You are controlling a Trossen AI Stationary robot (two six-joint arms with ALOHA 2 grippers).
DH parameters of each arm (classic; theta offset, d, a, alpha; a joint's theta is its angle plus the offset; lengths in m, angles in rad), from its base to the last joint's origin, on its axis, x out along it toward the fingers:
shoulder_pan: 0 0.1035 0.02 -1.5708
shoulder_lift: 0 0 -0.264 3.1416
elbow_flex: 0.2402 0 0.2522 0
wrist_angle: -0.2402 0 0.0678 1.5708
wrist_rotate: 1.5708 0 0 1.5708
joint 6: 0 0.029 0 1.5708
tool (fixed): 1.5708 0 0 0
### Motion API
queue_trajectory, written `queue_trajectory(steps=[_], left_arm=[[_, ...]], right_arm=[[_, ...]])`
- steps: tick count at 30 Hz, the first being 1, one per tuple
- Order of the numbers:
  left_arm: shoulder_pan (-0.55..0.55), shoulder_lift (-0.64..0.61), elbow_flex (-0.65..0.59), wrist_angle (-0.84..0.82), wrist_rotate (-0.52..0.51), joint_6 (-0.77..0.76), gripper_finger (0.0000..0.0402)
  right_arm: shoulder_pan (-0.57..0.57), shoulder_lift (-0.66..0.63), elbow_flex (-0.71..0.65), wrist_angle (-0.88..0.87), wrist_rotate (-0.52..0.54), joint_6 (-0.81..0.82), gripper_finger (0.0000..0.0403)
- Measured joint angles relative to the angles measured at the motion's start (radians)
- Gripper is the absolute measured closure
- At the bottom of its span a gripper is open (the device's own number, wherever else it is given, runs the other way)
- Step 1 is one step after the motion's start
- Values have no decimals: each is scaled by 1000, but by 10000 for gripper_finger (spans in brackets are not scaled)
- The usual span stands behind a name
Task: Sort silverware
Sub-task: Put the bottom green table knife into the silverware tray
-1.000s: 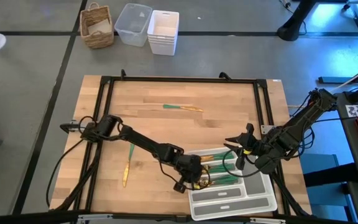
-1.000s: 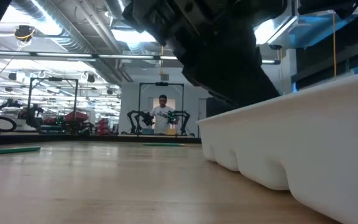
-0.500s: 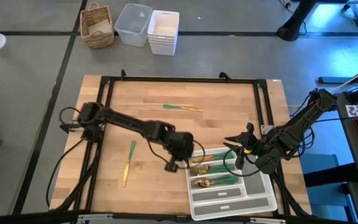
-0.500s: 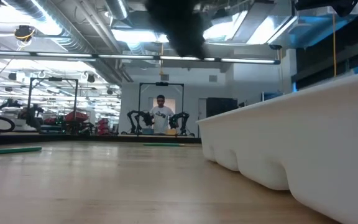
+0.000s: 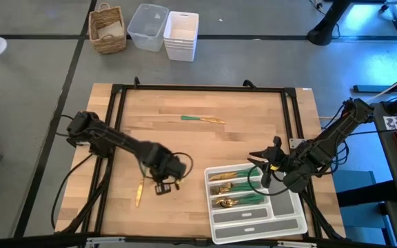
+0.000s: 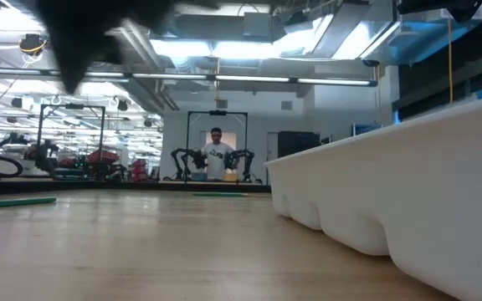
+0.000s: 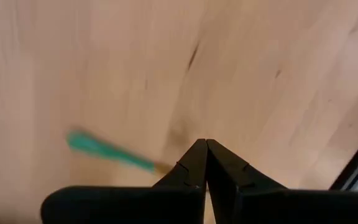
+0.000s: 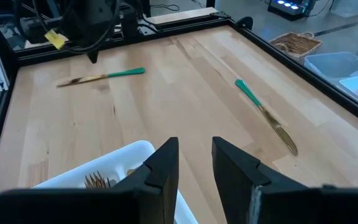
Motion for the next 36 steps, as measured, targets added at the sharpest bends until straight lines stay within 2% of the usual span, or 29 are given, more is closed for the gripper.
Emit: queue_trajectory(steps=[6, 15, 22, 26, 30, 36], left_arm=[[-93, -28, -120, -6, -2, -373, 400], [-170, -28, -236, 0, -2, -683, 392], [-167, -28, -301, 8, -3, -722, 323], [-167, -28, -346, 8, -16, -808, 292], [-170, -28, -396, 58, -24, -868, 286], [-170, -28, -461, 198, -36, -860, 301]], right_arm=[[0, 0, 0, 0, -2, 0, 304], [0, 0, 0, -1, -4, -1, 304], [0, 0, 0, -1, -8, -1, 304], [0, 0, 0, -1, -35, -1, 304], [0, 0, 0, -1, -44, -1, 304], [0, 0, 0, -1, -45, -1, 304]])
